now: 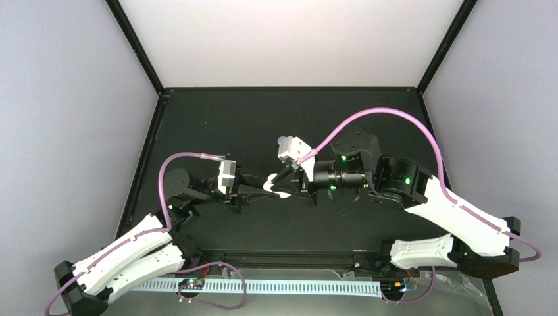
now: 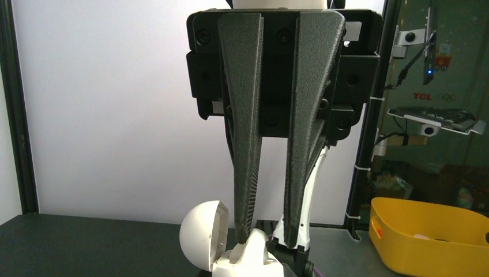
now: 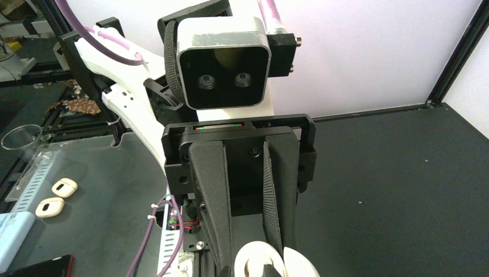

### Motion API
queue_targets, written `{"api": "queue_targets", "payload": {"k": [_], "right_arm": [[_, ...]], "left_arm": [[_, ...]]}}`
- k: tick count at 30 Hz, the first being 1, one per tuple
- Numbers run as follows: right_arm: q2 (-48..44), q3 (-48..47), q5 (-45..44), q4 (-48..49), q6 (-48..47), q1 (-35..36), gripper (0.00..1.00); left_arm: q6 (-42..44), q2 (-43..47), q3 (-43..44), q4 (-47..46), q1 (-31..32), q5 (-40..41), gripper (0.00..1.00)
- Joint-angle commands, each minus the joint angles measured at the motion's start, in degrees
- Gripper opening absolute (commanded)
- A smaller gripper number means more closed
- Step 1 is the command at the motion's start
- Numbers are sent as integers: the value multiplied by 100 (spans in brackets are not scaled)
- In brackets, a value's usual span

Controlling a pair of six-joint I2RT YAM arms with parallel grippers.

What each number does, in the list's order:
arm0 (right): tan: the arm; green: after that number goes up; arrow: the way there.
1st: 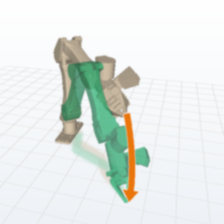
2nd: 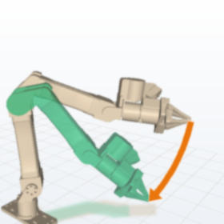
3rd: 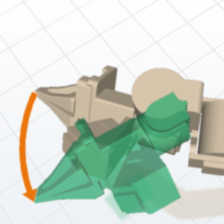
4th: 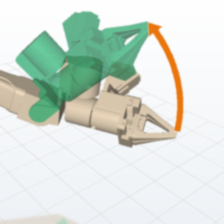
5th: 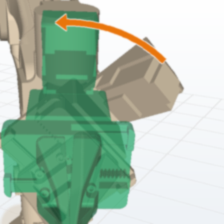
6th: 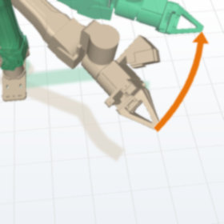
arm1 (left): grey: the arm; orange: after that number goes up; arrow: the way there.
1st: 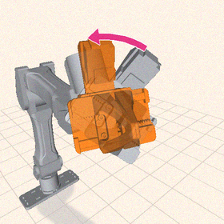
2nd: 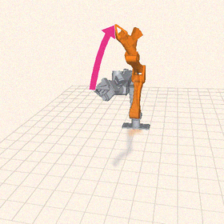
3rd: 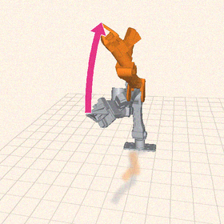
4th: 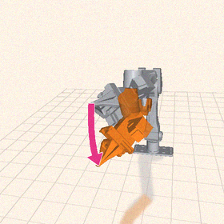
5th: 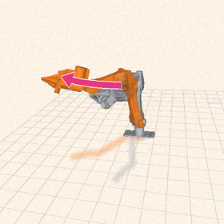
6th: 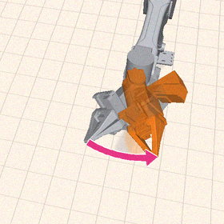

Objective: Insert the wireless bluetooth earbuds into the charging case
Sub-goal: Adjust the earbud with the charging case.

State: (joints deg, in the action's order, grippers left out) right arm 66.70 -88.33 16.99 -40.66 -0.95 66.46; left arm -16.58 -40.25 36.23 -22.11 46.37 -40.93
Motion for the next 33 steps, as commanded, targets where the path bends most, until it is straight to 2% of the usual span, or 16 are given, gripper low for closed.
{"api": "queue_targets", "payload": {"k": [1,12,21,33], "right_arm": [[23,-35,-123,6,35,8,11],[151,-112,-198,-357,-76,0,9],[226,-144,-109,-433,-116,7,1],[-52,-37,-336,-96,17,8,1]], "left_arm": [[102,7,280,-13,22,18,2],[146,17,275,14,22,43,2],[138,7,296,16,26,51,2],[129,6,235,20,21,82,1]]}}
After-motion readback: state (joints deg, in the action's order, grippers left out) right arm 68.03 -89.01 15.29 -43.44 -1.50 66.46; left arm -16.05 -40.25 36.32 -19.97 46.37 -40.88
